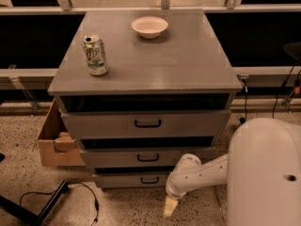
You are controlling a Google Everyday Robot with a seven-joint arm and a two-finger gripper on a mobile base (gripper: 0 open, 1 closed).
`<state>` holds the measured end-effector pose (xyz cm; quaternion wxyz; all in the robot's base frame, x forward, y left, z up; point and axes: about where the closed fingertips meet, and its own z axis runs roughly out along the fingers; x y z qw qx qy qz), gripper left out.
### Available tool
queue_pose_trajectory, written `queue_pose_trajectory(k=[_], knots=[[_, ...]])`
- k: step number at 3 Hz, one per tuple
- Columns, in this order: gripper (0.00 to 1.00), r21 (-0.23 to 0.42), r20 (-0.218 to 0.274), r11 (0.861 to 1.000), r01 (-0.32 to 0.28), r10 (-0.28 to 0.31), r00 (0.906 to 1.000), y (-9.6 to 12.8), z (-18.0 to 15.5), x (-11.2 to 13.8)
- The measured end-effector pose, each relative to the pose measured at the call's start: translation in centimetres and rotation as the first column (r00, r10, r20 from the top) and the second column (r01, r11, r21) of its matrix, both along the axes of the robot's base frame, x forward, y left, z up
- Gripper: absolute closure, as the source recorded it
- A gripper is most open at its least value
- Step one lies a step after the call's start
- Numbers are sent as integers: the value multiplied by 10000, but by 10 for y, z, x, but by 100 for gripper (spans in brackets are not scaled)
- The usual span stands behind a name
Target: Open bottom drawer
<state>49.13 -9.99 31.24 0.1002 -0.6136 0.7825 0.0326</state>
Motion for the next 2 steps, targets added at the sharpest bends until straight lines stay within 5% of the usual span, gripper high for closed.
queue_pose_trajectory(k=[2], knots=[[0, -487, 294, 9970, -600, 615, 9977, 4, -63, 25]])
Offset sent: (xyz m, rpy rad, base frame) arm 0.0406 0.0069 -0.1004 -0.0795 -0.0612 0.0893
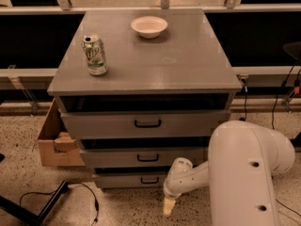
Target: Open bottom drawer
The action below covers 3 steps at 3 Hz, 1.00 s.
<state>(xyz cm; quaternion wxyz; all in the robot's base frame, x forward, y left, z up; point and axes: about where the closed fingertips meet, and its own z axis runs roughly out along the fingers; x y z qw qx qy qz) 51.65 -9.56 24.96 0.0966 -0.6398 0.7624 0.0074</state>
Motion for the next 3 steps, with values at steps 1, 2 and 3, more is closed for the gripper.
queue_pose_trajectory(k=[1, 2, 3], knots=[[0, -64, 232, 9999, -116, 117, 9997, 7, -26, 16], [0, 5, 419, 10000, -59, 58, 9991, 16, -46, 29], [0, 44, 772, 9999, 166, -168, 9969, 23, -62, 53]])
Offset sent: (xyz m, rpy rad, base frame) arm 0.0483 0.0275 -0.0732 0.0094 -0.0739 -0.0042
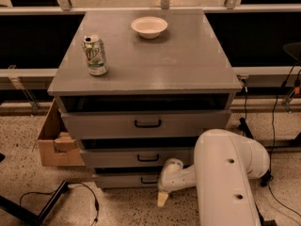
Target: Open bottom drawer
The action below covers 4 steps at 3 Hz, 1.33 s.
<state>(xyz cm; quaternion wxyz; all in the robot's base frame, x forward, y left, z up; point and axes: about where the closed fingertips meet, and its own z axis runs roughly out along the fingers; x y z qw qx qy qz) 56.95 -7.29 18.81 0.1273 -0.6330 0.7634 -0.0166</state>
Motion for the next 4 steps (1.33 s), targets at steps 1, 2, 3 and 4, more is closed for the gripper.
queue_pose_trajectory(k=[1, 2, 3, 4], knots=[[0, -30, 338, 9999, 128, -127, 9993, 0, 1, 18], [19, -203, 609, 9996, 215, -202, 9979, -4, 10, 30], [41, -340, 354, 9989, 332, -320, 9989, -10, 4, 18], [64, -502, -168, 9979, 415, -424, 9990, -22, -5, -12]])
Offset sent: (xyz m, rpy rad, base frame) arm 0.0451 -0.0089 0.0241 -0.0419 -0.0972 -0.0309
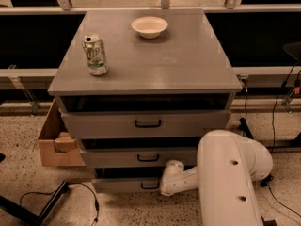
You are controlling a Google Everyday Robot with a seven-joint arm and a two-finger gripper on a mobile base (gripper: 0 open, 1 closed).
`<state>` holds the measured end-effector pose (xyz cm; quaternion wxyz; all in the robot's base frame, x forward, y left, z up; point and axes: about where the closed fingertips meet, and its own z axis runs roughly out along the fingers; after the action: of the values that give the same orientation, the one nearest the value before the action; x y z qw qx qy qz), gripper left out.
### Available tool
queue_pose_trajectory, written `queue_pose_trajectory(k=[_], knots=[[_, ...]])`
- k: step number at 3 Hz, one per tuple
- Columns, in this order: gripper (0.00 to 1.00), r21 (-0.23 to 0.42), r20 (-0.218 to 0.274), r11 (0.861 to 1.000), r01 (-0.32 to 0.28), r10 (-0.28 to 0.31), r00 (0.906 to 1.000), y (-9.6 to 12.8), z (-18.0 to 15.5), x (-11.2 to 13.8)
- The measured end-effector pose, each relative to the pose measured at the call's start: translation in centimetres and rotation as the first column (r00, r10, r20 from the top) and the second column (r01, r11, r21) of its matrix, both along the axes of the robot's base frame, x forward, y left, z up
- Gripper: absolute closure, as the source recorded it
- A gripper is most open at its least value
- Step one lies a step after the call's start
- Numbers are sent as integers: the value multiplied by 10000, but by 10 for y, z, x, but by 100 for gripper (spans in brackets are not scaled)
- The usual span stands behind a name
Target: Open bottom drawer
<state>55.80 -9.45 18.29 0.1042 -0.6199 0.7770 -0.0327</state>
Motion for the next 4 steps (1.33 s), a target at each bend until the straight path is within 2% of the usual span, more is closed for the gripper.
queue_pose_trajectory(k=[1, 2, 4], knots=[[87, 0, 0, 10000, 0, 0, 10000, 0, 0, 0], [87, 0, 0, 10000, 0, 0, 10000, 0, 7, 0], [40, -2, -33, 10000, -4, 4, 10000, 0, 7, -2]])
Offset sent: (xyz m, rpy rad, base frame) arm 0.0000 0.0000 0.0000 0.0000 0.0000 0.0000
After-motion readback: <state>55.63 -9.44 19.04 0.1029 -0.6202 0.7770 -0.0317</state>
